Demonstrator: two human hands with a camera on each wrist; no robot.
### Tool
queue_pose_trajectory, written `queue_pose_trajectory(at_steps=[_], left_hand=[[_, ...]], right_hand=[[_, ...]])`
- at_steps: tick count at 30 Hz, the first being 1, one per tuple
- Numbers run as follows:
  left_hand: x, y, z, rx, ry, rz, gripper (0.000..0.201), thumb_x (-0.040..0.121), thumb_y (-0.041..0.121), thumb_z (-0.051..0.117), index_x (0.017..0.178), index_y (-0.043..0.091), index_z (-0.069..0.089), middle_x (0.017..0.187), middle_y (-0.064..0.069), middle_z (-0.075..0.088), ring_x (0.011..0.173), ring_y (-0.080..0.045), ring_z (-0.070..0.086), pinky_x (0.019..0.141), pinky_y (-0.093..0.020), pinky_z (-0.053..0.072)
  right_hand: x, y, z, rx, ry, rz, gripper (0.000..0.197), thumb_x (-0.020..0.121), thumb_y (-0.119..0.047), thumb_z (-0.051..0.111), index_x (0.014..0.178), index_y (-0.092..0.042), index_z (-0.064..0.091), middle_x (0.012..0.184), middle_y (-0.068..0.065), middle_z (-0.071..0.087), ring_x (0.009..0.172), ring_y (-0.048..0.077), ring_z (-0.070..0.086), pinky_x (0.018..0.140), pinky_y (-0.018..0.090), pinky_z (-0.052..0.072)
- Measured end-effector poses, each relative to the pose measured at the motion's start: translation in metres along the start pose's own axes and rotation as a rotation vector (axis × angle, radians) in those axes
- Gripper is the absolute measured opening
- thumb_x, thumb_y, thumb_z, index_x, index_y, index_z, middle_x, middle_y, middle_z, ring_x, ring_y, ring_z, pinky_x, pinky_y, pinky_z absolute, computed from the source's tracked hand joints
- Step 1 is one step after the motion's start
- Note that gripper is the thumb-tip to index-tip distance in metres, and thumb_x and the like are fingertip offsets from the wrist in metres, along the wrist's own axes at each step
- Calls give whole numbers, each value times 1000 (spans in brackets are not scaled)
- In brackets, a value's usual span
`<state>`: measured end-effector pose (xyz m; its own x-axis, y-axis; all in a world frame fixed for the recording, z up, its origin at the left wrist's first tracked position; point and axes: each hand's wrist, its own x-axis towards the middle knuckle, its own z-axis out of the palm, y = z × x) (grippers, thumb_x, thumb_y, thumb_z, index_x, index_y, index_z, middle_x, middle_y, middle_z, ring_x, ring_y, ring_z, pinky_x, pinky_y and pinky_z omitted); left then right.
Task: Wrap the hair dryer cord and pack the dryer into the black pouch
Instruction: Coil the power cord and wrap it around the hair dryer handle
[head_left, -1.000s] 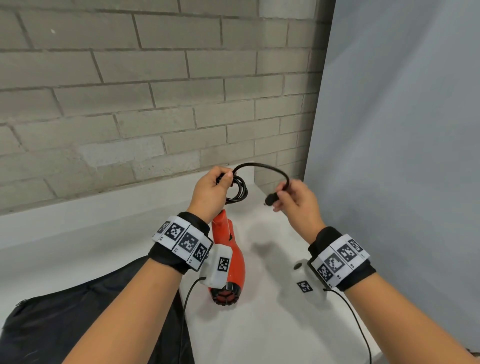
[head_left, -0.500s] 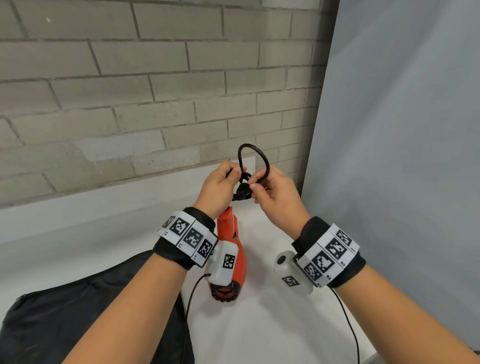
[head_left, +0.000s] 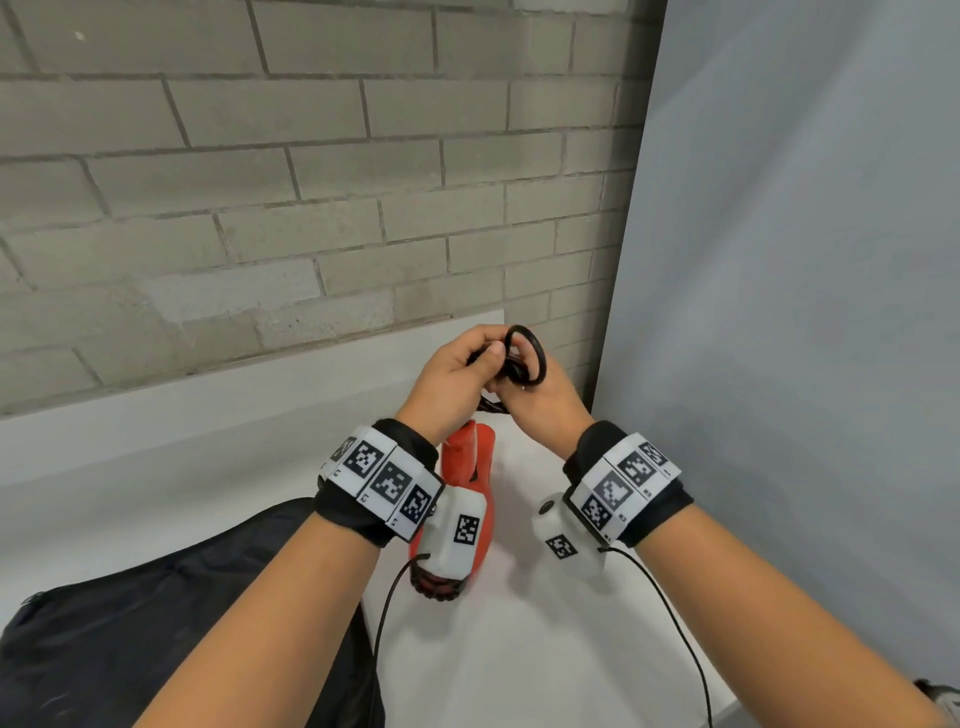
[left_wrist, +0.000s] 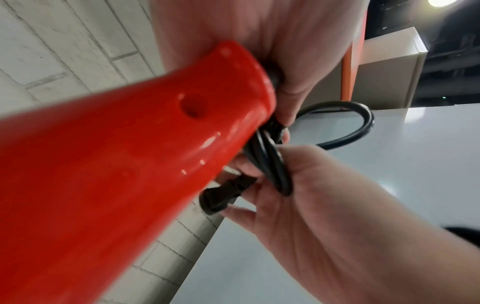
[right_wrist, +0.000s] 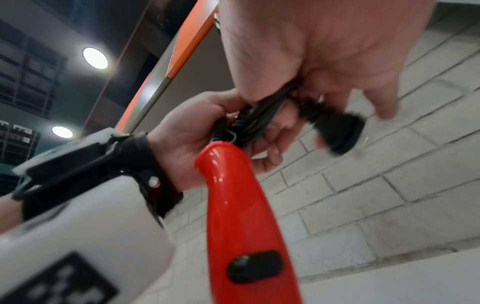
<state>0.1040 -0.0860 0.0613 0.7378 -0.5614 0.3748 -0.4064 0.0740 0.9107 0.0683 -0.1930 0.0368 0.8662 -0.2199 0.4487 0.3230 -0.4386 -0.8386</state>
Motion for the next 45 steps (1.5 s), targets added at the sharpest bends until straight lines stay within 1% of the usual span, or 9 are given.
queue_pose_trajectory(at_steps=[4,7,9,14,20,25,36,42,45], left_hand=[[3,-3,-10,-22,34,-48,26,94,10,41,98,19,64,68,5,57,44,0,46,50,-11,41],[4,-6,-15,0,85,-32,28,93,9,44,81,25,64,52,16,55,42,0,41,45,-9,35],[4,-6,-15,-32,105,-49,26,91,9,48,76,23,65,53,19,59,42,0,41,43,-8,33],[1,-2,-15,16,82,-29,18,82,8,63,70,20,63,68,12,61,52,7,53,52,-4,39],[6,-3,-24,209,84,-30,14,86,10,57,97,16,63,90,10,60,79,9,56,71,2,41],[4,-1,-21,328,-9,-41,28,86,14,57,113,22,61,106,4,65,106,-11,58,98,-21,40],[2,7,-19,485,-225,-30,28,86,15,58,111,26,64,108,5,66,103,-8,58,88,-12,40],[8,-4,-30,376,179,-54,18,89,19,53,103,16,63,94,-2,62,90,-14,55,80,-21,38],[10,-7,-32,335,222,-69,17,91,19,49,103,14,61,83,2,58,82,-14,52,74,-17,39]], right_hand=[[-15,11,-18,-69,-210,5,19,87,-16,50,105,-22,52,86,-6,56,69,-6,51,67,11,42],[-21,30,-27,-294,-201,56,24,96,-20,41,108,-13,60,83,-12,60,77,-7,55,72,12,40],[-18,44,-31,-455,-164,107,29,97,-25,37,114,-18,60,103,-4,68,99,10,60,86,27,46],[-3,43,-48,-575,88,220,26,94,-25,40,92,-14,63,81,7,62,80,29,57,69,31,43],[6,-22,-63,-574,356,-26,26,95,-25,41,93,-10,63,85,8,65,76,22,56,69,34,47],[-2,-53,-50,-560,389,-250,26,94,-24,42,91,-8,63,87,8,65,78,22,57,68,37,48],[-7,-58,-40,-468,364,-376,24,92,-21,47,86,-6,65,81,7,66,73,20,59,65,36,50],[-9,-33,-62,-741,220,-16,20,92,-25,48,98,-21,67,88,-1,71,94,25,53,86,39,42],[-9,-18,-64,-612,2,155,17,88,-13,54,95,-18,68,90,5,70,75,18,55,73,29,47]])
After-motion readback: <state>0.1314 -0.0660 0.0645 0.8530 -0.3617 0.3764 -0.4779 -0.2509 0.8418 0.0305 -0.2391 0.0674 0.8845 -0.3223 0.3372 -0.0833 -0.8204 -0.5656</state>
